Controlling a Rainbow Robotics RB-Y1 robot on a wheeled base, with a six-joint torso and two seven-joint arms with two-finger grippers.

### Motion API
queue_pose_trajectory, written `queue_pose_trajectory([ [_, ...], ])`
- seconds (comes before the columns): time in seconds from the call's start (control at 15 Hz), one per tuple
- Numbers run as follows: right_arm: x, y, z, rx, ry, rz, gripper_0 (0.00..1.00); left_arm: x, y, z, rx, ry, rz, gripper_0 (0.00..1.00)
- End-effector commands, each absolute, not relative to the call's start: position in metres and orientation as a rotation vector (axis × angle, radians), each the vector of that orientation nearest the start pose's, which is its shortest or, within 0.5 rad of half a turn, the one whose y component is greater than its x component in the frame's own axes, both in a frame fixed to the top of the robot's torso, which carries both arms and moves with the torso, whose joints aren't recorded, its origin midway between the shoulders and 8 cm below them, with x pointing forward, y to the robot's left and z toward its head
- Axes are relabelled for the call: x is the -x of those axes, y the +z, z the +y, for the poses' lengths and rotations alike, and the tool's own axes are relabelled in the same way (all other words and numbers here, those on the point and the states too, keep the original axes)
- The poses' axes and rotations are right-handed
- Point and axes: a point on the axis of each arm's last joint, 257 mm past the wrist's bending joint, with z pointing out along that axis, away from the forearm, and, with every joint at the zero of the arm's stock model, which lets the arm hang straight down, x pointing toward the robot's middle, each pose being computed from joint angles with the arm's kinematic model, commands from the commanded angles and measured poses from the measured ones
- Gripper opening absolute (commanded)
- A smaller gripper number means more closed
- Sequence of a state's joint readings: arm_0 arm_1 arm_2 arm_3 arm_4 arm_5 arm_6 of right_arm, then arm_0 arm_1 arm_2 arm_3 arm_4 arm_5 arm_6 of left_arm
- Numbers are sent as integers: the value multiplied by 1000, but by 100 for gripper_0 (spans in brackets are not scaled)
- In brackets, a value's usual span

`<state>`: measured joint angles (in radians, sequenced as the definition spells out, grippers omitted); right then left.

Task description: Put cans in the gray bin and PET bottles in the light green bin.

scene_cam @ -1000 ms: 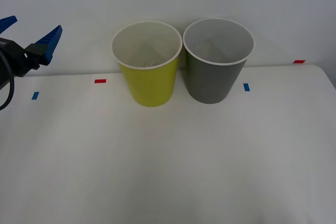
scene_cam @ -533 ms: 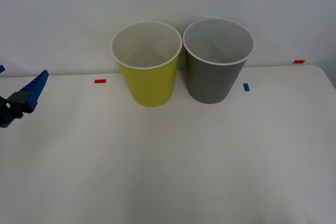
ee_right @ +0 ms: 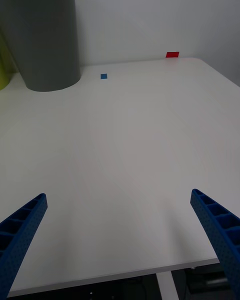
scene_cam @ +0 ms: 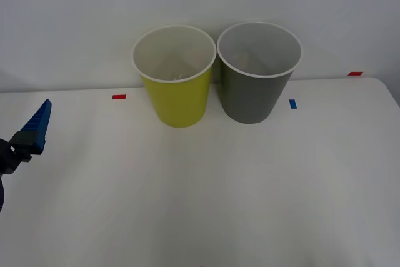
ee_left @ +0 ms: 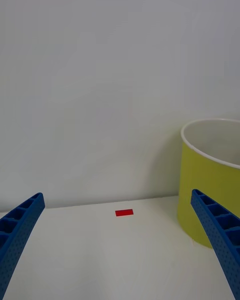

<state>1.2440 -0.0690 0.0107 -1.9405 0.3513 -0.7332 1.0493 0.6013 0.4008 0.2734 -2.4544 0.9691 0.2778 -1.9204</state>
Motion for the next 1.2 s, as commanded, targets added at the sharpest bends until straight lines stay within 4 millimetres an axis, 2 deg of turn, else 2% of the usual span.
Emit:
queue_pose_trajectory([
  [0.07, -152, -289, -291, -91, -15, 1710, 100, -359, -94, 335, 38, -90, 1509, 100],
  [0.2, -152, -289, -291, -91, -15, 1710, 100, -346, -102, 341, 79, -84, 1505, 100],
  [0.4, -152, -289, -291, -91, -15, 1710, 100, -330, -125, 346, 105, -66, 1458, 100],
  [0.67, -152, -289, -291, -91, -15, 1710, 100, -302, -169, 353, 69, -12, 1394, 100],
  [0.73, -152, -289, -291, -91, -15, 1710, 100, -290, -185, 354, 73, -10, 1392, 100],
  [0.87, -152, -289, -291, -91, -15, 1710, 100, -271, -203, 352, 100, -23, 1415, 100],
  [1.0, -152, -289, -291, -91, -15, 1710, 100, -248, -212, 349, 114, -24, 1443, 100],
  [1.2, -152, -289, -291, -91, -15, 1710, 100, -225, -212, 347, 111, -10, 1444, 100],
])
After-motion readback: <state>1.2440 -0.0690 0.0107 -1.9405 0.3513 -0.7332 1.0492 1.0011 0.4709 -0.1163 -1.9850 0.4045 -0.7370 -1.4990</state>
